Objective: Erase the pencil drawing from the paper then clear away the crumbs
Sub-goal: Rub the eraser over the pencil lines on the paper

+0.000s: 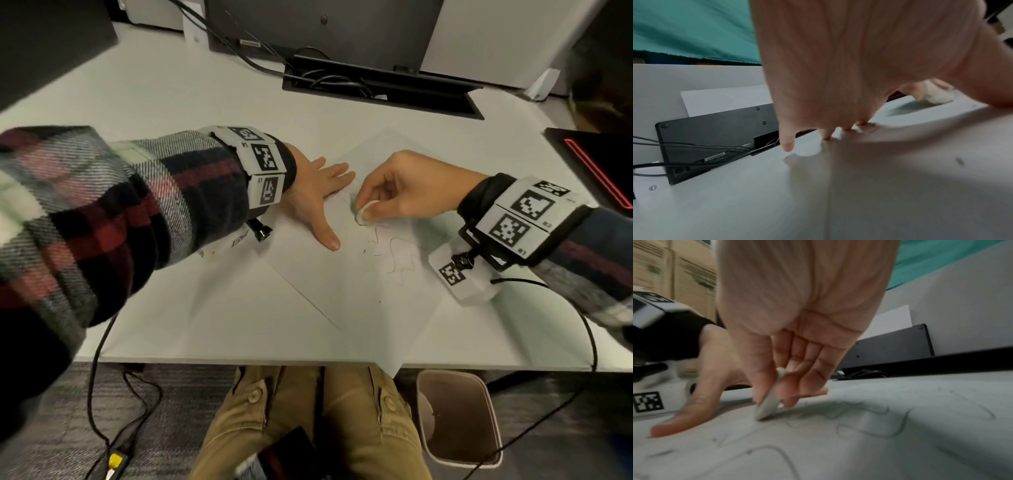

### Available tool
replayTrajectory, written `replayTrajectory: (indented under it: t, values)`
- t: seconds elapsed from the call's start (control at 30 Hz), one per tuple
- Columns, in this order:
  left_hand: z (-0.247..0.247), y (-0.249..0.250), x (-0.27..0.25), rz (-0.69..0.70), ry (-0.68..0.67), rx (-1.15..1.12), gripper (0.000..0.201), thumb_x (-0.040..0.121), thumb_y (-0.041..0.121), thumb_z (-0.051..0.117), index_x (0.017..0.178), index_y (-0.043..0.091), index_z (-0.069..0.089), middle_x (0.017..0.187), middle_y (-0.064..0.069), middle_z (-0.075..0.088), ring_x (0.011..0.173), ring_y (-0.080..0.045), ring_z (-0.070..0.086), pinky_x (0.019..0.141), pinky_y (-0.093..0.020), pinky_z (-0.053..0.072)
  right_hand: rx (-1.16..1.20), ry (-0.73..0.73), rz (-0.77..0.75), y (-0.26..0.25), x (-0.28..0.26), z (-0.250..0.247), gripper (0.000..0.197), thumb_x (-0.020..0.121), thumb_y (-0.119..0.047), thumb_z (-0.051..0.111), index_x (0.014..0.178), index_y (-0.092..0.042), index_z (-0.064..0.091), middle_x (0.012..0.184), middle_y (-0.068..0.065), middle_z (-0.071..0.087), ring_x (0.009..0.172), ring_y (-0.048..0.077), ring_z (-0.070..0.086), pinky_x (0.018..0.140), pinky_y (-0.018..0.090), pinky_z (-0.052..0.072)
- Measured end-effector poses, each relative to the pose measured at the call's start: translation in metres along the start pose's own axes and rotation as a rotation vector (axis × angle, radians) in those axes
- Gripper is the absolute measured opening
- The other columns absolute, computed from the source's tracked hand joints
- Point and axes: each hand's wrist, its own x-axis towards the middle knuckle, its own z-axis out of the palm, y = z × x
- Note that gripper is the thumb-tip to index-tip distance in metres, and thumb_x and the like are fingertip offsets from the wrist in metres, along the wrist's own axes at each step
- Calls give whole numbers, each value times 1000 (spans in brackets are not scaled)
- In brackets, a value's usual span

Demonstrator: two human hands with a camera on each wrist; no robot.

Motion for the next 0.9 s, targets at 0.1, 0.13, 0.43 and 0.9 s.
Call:
replayTrajectory:
  t: [0.1, 0.13, 0.43, 0.9]
  values:
    - [0, 0, -2, -9, 5, -12, 122, 65, 70, 60, 145, 29, -23, 152, 11, -28, 142, -18, -22, 114, -46, -6, 80, -101, -5, -6, -7, 5, 14, 78, -17, 73, 92, -13, 74, 67, -8, 67, 51, -1, 53, 55, 7, 40]
    - [0, 1, -3, -10, 7, -16, 121, 66, 70, 60, 145, 28, -22, 152, 11, -27, 142, -18, -22, 114, -45, -7, 70, -77, -9, -5, -7, 5, 14, 78, -18, 73, 91, -13, 74, 66, -10, 66, 52, -2, 52, 55, 7, 39]
    - [0, 9, -11, 34, 114, 58, 108, 74, 65, 58, 150, 25, -8, 157, 8, -13, 144, -14, -9, 115, -44, 3, 19, -52, 14, -6, -16, 9, 13, 80, -20, 72, 92, -17, 73, 64, -16, 66, 54, -2, 53, 55, 7, 38]
    - [9, 24, -18, 32, 5, -3, 116, 68, 69, 60, 144, 37, -21, 153, 7, -27, 142, -15, -22, 114, -45, -2, 72, -43, -1, -5, -20, 9, 14, 75, -19, 75, 89, -15, 75, 71, 5, 70, 54, 2, 55, 56, 10, 42]
